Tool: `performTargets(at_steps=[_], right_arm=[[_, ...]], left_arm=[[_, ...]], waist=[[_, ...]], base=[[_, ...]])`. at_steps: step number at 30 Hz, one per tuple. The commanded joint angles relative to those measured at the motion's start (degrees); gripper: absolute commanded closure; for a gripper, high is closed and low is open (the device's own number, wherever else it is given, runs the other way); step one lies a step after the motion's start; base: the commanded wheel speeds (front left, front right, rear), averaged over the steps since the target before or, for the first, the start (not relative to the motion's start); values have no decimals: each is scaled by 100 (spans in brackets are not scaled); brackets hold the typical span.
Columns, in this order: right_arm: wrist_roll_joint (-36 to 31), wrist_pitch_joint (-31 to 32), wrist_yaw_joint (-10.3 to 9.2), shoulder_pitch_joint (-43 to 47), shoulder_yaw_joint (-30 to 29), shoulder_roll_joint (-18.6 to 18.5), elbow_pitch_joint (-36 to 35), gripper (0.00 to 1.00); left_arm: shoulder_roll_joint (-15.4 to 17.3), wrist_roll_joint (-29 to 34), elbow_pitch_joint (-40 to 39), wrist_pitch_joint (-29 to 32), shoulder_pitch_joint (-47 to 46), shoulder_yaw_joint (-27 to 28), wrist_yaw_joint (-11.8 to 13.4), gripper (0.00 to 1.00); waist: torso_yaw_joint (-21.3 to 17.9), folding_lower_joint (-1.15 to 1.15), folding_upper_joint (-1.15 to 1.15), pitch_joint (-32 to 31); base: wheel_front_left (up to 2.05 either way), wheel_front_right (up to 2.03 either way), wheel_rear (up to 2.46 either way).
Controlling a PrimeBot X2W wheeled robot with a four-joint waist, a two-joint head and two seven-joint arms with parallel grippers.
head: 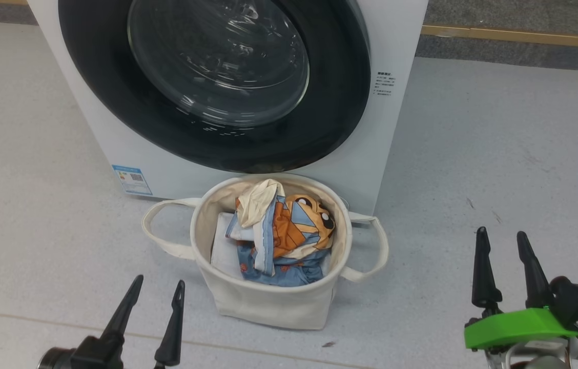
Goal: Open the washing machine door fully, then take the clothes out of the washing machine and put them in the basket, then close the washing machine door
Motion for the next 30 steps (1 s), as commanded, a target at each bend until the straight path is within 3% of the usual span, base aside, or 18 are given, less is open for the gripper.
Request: performTargets(at_steps=[1,18,19,30], right_arm=[[-34,-27,0,-174,155,-15,-169,0],[-130,-27,0,-165,213,-15,-163,0],[-94,0,1,1,56,1,12,100],[408,94,1,43,52,-12,240,100]], left_arm=[[8,40,-157,-69,-148,187,-28,0],[-22,-65,-179,-69,-138,187,-32,0],[-25,-21,5,0,0,-3,1,100],[-41,-555,243,135,7,31,4,100]], waist=[[4,0,0,0],[30,0,0,-29],[31,0,0,-29],[44,12,0,-45]], base=[[0,0,0],[0,0,0],[0,0,0],[0,0,0]])
